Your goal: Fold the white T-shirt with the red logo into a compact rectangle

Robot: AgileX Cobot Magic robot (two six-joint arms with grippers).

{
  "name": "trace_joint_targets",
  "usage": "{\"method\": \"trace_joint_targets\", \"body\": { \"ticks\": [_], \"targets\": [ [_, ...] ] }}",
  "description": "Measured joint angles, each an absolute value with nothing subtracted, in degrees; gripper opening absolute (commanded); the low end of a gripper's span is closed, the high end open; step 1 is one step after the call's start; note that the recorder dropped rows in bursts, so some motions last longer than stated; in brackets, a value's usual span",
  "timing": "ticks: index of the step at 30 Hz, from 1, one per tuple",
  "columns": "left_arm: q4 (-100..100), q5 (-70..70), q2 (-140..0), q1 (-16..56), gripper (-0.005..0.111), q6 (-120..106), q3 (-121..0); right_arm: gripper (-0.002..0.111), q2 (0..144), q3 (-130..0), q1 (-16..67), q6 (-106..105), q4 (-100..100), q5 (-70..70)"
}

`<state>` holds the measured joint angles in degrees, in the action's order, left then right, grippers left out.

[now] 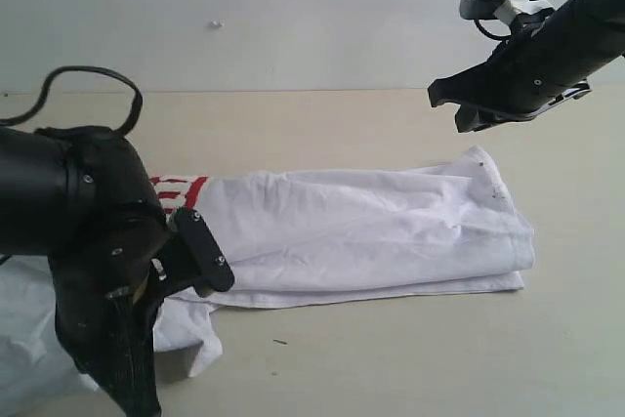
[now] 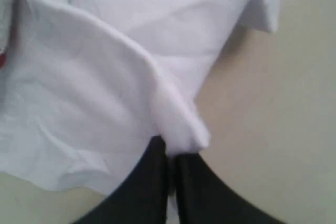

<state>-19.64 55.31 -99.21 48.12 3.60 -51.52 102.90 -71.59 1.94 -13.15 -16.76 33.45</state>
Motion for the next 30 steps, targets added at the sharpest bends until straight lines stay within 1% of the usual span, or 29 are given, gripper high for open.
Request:
{"method": "trace_joint_targets", "body": {
  "ticks": [6, 11, 14, 18, 24, 28, 30],
  "targets": [
    [-24.36, 56.85, -94.14, 48.12, 0.000, 1.57, -55.31, 0.017, 102.90, -71.59, 1.94, -13.15, -16.76, 33.23],
    [-35.06, 56.72, -91.85, 48.12, 0.000, 0.00, -59.30, 0.017, 102.90, -71.59, 1.94, -13.15, -16.76, 32.30],
    [-39.90, 54.07, -91.85, 46.89, 0.000, -2.40, -60.35, 0.017, 102.90, -71.59, 1.94, -13.15, -16.76, 31.55],
    [-40.65, 45.84, -91.85, 43.10, 0.000, -4.07, -60.50, 0.017, 102.90, -71.59, 1.94, -13.15, -16.76, 30.82],
    [-32.23, 34.08, -92.01, 35.37, 0.000, -8.16, -60.50, 0.017, 104.51, -71.59, 1.94, -13.15, -16.76, 30.20],
    [-18.67, 30.28, -93.77, 30.65, 0.000, -16.95, -60.50, 0.017, 105.01, -71.59, 1.94, -13.26, -16.76, 30.20],
    [-13.72, 29.72, -95.23, 28.62, 0.005, -20.72, -60.50, 0.017, 105.01, -71.59, 1.94, -13.26, -16.76, 30.11]
  ]
}}
